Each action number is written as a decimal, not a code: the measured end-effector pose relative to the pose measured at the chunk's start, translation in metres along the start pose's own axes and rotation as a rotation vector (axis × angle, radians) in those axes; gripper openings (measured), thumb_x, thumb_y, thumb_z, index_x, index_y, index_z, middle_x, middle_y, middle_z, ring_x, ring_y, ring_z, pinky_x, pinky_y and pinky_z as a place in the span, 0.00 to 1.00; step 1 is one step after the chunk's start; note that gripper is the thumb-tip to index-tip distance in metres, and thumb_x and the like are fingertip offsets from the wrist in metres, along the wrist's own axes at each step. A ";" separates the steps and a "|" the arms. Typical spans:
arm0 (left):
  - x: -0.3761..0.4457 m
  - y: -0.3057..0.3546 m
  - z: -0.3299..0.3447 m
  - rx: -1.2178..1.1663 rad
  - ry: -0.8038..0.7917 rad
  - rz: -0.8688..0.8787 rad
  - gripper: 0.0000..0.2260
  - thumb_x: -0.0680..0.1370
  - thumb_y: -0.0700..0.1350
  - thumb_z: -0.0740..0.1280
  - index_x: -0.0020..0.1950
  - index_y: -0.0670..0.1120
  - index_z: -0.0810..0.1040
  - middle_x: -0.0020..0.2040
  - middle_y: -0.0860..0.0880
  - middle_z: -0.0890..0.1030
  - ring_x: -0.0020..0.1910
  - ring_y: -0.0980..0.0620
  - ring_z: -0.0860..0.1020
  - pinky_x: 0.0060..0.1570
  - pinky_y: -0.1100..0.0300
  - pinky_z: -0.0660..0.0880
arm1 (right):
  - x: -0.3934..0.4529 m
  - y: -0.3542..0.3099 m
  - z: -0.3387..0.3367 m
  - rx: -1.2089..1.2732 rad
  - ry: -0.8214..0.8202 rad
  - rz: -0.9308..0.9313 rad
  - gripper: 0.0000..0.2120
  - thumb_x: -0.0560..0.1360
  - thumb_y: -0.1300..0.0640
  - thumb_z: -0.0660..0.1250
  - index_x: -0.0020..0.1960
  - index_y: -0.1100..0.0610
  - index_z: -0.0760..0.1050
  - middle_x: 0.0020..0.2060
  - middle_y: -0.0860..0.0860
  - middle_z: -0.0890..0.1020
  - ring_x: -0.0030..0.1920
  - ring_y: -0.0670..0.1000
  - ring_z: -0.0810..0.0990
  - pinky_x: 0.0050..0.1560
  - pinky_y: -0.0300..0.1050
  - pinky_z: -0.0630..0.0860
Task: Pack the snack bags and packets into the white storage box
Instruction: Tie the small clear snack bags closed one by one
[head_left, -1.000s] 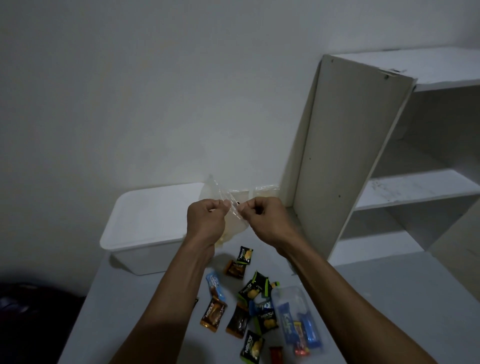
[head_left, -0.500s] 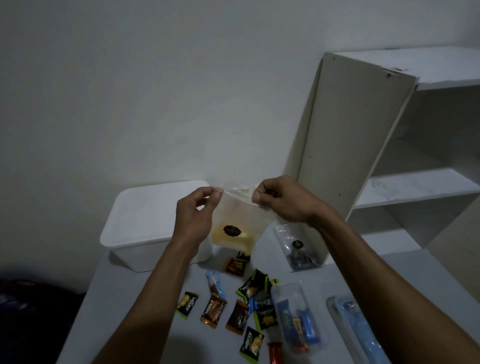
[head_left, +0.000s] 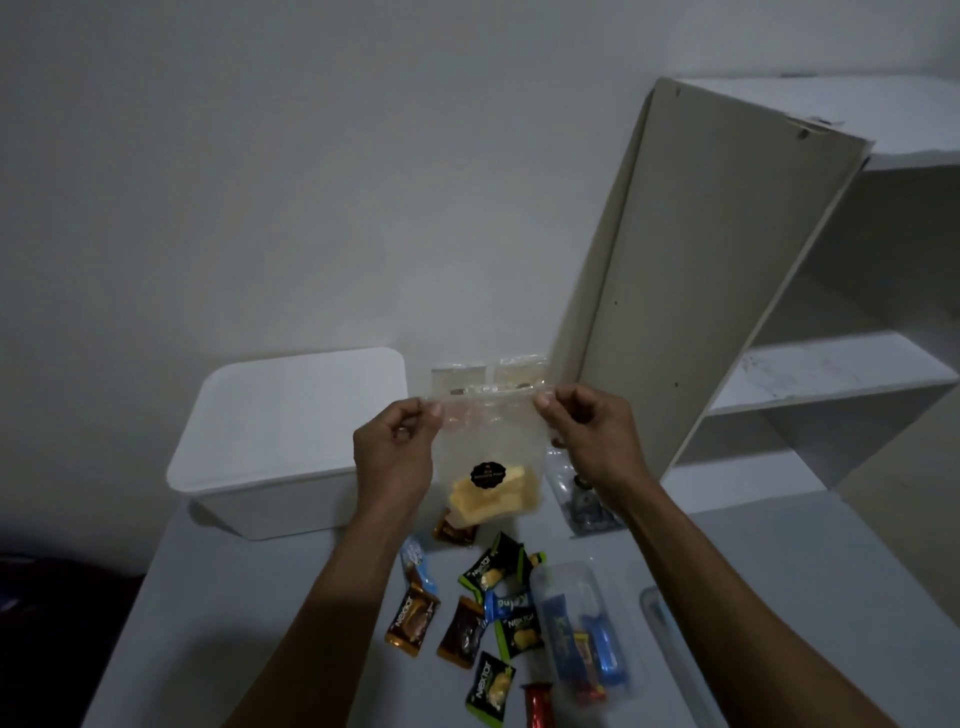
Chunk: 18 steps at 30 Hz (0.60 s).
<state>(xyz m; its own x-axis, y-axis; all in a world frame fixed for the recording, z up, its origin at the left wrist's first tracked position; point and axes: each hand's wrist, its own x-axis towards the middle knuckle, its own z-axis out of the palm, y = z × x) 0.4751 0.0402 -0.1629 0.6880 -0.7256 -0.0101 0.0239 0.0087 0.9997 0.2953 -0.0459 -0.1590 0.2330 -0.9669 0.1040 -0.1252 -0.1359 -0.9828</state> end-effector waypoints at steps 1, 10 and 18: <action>0.000 -0.005 0.004 0.027 0.015 -0.008 0.02 0.75 0.44 0.73 0.45 0.51 0.83 0.40 0.53 0.83 0.40 0.56 0.79 0.42 0.67 0.75 | 0.003 0.006 -0.001 -0.016 0.003 0.011 0.08 0.77 0.55 0.70 0.47 0.60 0.82 0.42 0.53 0.85 0.42 0.45 0.80 0.36 0.39 0.79; 0.045 -0.048 0.049 0.087 0.110 -0.139 0.06 0.75 0.46 0.73 0.51 0.47 0.84 0.43 0.50 0.84 0.45 0.50 0.83 0.50 0.44 0.81 | 0.062 0.053 0.003 -0.017 0.063 0.101 0.07 0.76 0.54 0.70 0.48 0.57 0.83 0.42 0.54 0.85 0.43 0.52 0.83 0.40 0.43 0.83; 0.122 -0.072 0.092 0.206 0.285 -0.147 0.06 0.77 0.44 0.71 0.52 0.46 0.84 0.41 0.52 0.83 0.40 0.56 0.80 0.38 0.66 0.74 | 0.144 0.104 0.036 0.012 0.076 0.144 0.05 0.76 0.55 0.72 0.42 0.54 0.82 0.38 0.55 0.85 0.40 0.51 0.83 0.46 0.56 0.83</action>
<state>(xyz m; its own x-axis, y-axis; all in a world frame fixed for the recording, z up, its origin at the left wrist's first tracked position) 0.4912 -0.1123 -0.2342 0.8631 -0.4877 -0.1309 0.0110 -0.2411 0.9704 0.3509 -0.1918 -0.2515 0.1397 -0.9898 -0.0277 -0.1402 0.0079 -0.9901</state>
